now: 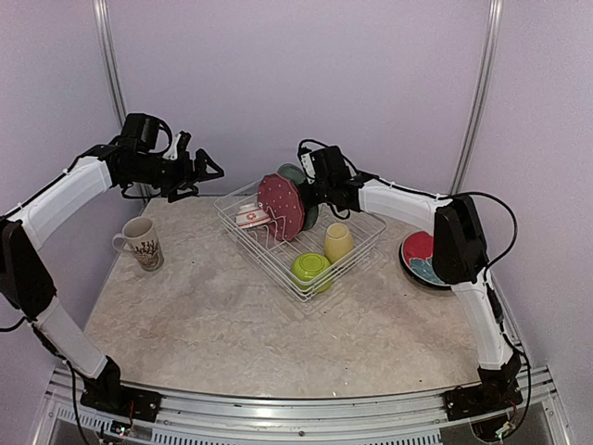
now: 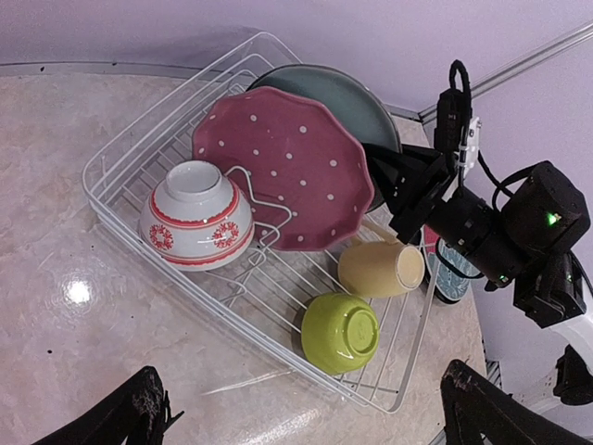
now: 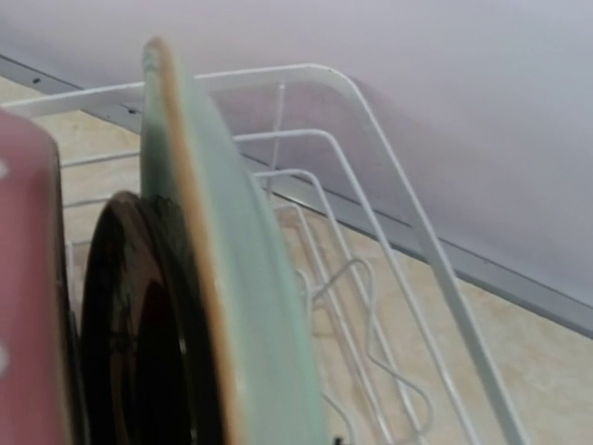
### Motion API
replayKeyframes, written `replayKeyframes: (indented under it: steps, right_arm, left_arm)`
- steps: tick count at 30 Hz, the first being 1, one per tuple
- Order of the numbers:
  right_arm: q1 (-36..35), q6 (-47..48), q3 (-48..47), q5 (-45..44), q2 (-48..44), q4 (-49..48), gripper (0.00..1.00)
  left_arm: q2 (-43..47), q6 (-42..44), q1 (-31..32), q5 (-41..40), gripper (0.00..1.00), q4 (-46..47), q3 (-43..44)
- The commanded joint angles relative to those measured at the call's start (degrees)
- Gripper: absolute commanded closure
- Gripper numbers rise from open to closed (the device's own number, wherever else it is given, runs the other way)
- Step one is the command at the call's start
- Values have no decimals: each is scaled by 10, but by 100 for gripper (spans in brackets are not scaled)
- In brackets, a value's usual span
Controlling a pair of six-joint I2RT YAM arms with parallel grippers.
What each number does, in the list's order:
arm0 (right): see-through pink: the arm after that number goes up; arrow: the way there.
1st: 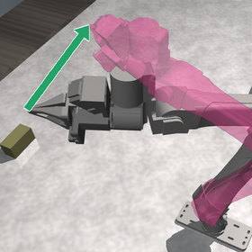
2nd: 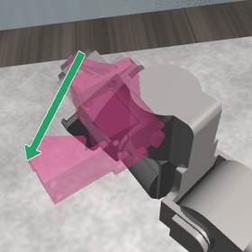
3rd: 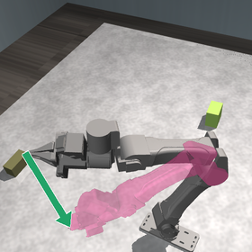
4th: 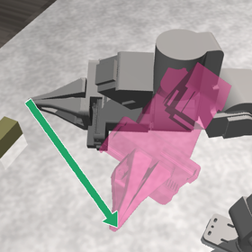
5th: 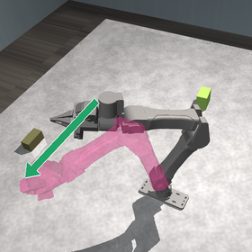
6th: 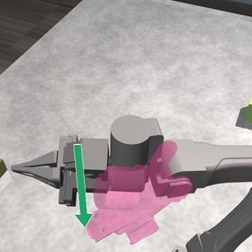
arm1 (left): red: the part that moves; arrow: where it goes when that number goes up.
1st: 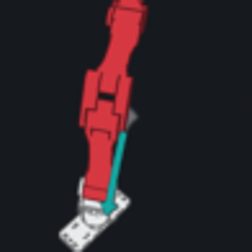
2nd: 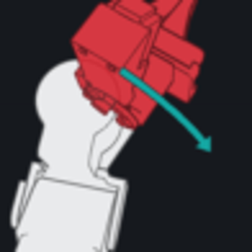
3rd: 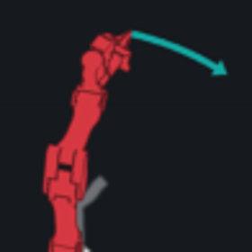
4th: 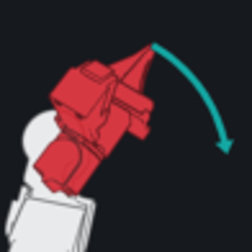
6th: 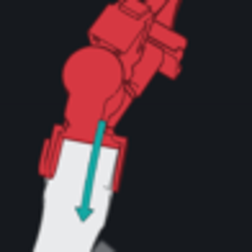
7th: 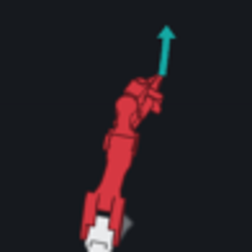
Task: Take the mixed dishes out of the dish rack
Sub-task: Grab the plate from the dish rack.
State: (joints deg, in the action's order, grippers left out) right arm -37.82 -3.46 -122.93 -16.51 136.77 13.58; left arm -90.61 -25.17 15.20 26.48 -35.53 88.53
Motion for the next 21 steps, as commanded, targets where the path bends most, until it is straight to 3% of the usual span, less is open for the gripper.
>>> replayKeyframes:
  steps: [1,11,21]
  right_arm:
    - [7,38,5,-87,-79,20,100]
    - [4,36,20,-164,-149,36,100]
    - [6,-54,80,-161,-228,23,100]
  left_arm:
    - [-4,14,0,-6,1,-6,15]
    - [-5,13,1,-4,1,-6,16]
    - [-6,17,5,-10,1,-9,16]
